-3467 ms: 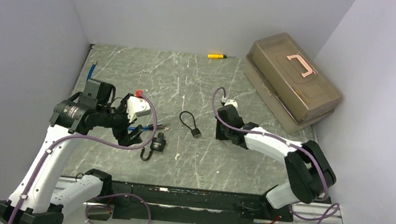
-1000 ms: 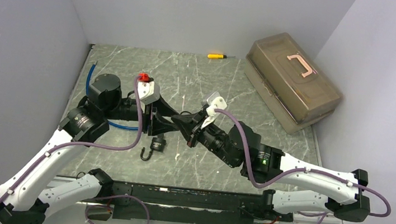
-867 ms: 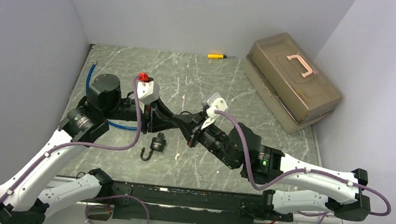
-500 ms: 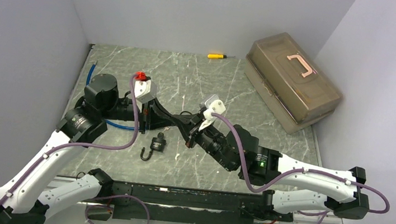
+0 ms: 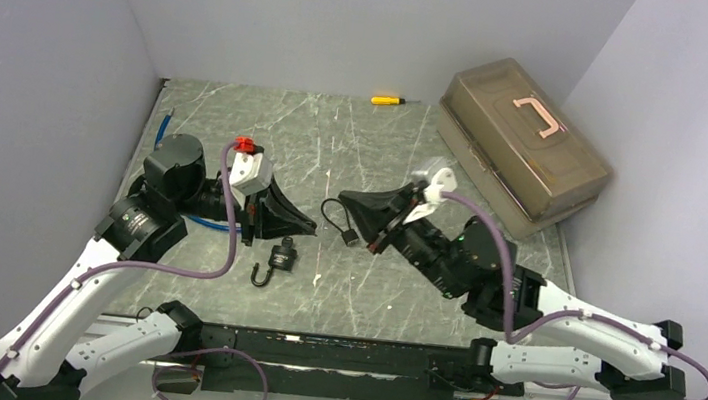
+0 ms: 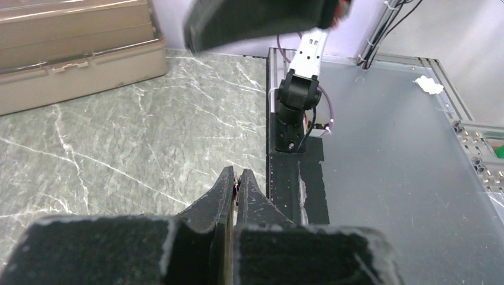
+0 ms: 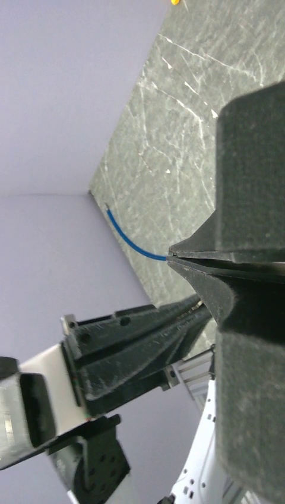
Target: Unlock with the key
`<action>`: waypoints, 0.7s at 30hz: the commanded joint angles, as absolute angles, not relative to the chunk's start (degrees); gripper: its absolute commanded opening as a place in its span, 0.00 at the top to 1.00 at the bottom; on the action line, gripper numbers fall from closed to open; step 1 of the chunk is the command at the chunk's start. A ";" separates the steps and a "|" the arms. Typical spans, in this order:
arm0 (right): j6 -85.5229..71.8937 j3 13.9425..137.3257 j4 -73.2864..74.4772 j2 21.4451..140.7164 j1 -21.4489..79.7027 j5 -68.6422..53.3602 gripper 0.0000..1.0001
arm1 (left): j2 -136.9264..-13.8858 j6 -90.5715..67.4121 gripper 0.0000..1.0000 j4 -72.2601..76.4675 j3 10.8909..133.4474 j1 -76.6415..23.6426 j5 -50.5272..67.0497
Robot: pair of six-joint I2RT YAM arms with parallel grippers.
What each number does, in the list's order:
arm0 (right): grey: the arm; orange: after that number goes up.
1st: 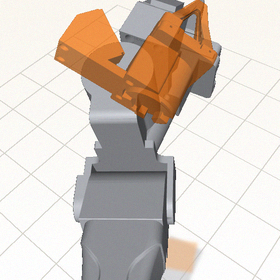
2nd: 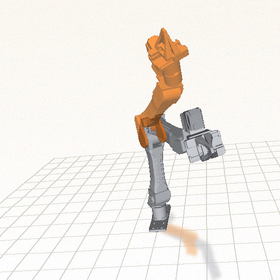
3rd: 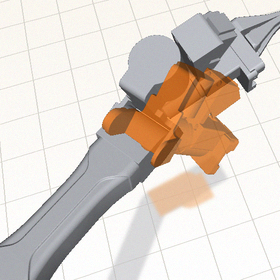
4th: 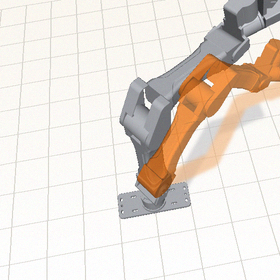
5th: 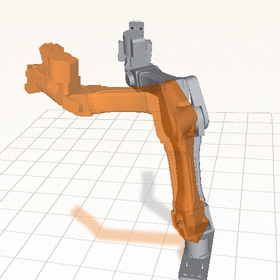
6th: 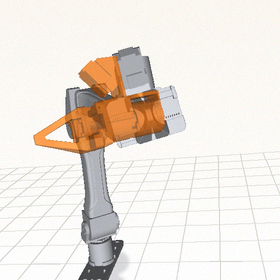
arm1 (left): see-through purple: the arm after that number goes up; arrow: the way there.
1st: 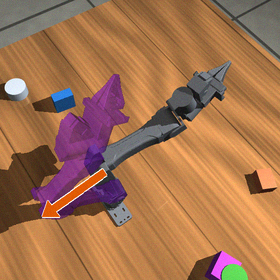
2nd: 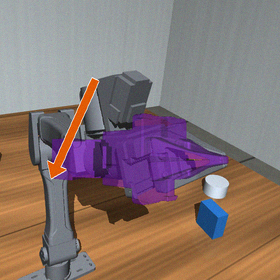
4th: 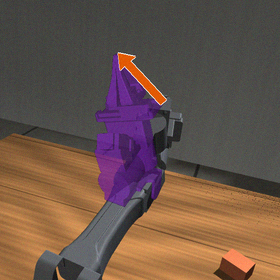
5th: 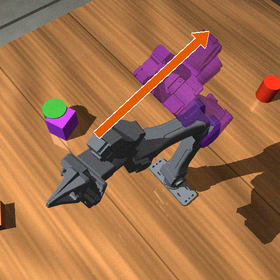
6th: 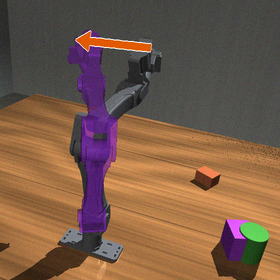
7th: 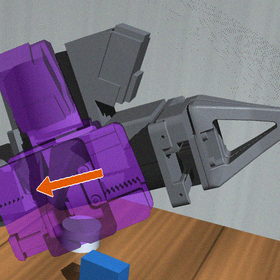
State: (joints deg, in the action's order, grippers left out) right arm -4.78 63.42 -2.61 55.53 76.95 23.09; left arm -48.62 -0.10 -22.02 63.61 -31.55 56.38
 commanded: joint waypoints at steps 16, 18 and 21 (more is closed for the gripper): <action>-10.39 56.26 -5.68 52.58 62.27 -22.58 0.24 | -49.89 -20.18 1.00 -6.17 66.05 -27.06 62.77; -9.80 56.38 -8.05 53.18 62.27 -21.96 0.24 | -50.00 -21.65 1.00 -4.95 66.11 -26.90 62.68; -8.79 56.87 -11.04 54.78 62.24 -21.54 0.24 | -50.18 -22.51 1.00 -4.37 66.32 -26.72 62.79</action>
State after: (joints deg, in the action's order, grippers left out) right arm -10.41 55.86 -2.90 53.56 62.33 -18.72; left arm -50.13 -17.87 -9.50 63.83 -27.14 61.65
